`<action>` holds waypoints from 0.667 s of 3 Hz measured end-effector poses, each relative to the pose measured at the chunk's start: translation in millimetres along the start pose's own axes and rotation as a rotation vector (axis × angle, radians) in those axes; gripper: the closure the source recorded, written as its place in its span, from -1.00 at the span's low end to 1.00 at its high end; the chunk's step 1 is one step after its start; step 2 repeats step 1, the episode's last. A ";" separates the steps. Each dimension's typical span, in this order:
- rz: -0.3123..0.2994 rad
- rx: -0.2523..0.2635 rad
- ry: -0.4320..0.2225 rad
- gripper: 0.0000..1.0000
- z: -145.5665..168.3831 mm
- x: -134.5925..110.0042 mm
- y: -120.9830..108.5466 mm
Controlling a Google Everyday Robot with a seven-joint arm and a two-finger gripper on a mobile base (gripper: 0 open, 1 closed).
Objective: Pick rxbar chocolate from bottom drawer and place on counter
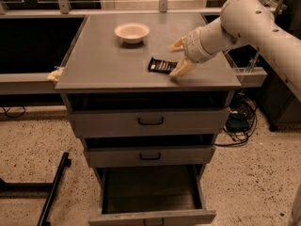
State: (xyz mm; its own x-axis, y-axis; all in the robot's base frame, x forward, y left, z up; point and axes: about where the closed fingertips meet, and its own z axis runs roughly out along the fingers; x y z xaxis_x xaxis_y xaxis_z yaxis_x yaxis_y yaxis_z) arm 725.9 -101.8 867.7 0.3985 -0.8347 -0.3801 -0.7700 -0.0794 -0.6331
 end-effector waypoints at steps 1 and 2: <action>0.000 0.000 0.000 -1.00 0.0 0.0 0.0; 0.000 0.000 0.000 -1.00 0.0 0.0 0.0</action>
Offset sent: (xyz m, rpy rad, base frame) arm 0.0000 0.0000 0.0000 0.0000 0.0000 0.0000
